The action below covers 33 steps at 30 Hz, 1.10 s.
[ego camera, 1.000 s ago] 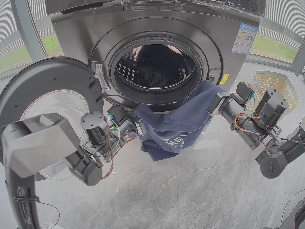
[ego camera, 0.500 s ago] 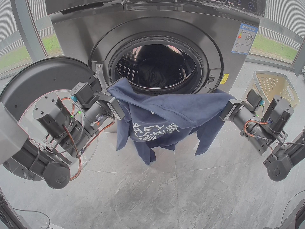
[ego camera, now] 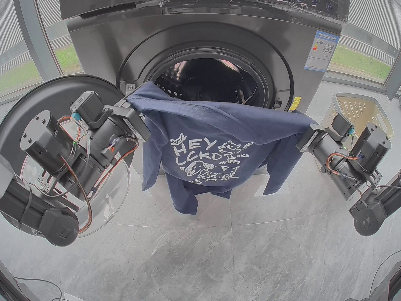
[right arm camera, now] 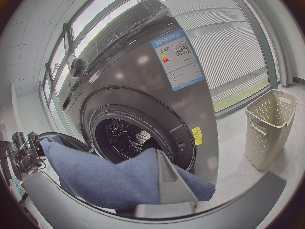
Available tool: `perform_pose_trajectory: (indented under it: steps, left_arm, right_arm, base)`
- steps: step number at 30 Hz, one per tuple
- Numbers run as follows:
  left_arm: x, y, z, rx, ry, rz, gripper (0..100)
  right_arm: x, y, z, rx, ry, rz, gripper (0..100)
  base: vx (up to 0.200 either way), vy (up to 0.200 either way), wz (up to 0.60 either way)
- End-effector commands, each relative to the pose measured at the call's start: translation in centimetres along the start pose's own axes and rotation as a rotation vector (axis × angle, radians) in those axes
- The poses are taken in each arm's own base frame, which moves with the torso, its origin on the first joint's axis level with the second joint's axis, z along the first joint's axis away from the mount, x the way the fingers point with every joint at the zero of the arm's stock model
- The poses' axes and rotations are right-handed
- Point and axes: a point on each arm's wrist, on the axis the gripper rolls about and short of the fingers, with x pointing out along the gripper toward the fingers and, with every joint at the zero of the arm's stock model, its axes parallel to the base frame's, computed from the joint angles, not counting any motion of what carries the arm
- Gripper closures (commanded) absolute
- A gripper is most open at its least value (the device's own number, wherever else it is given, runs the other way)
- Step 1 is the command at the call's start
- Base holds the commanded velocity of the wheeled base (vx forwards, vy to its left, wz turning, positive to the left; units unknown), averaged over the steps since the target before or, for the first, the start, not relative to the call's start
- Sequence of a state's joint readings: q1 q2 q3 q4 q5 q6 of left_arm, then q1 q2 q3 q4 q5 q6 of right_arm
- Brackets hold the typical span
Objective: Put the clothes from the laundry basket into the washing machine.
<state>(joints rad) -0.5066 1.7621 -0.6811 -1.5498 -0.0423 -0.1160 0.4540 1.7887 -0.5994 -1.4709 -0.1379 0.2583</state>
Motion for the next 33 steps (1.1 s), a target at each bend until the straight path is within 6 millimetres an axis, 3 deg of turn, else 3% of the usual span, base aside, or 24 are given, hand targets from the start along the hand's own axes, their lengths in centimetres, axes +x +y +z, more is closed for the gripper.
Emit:
perform_pose_trajectory:
  steps: [1, 15, 33]
  left_arm:
    - [0.0, -0.2, 1.4, -0.001, -0.043, -0.007, 100]
    - [0.1, -0.2, 1.3, 0.000, -0.042, -0.006, 100]
    - [0.0, -0.7, 0.9, -0.007, -0.029, -0.021, 100]
  right_arm:
    - [-0.1, 0.1, -0.1, 0.001, 0.002, 0.004, 100]
    - [-0.1, 0.7, 1.7, -0.063, -0.103, 0.030, 100]
    - [-0.1, 0.7, 1.8, -0.060, -0.106, 0.031, 100]
  base:
    - [0.000, 0.000, 0.00]
    - [0.000, 0.000, 0.00]
    - [0.000, 0.000, 0.00]
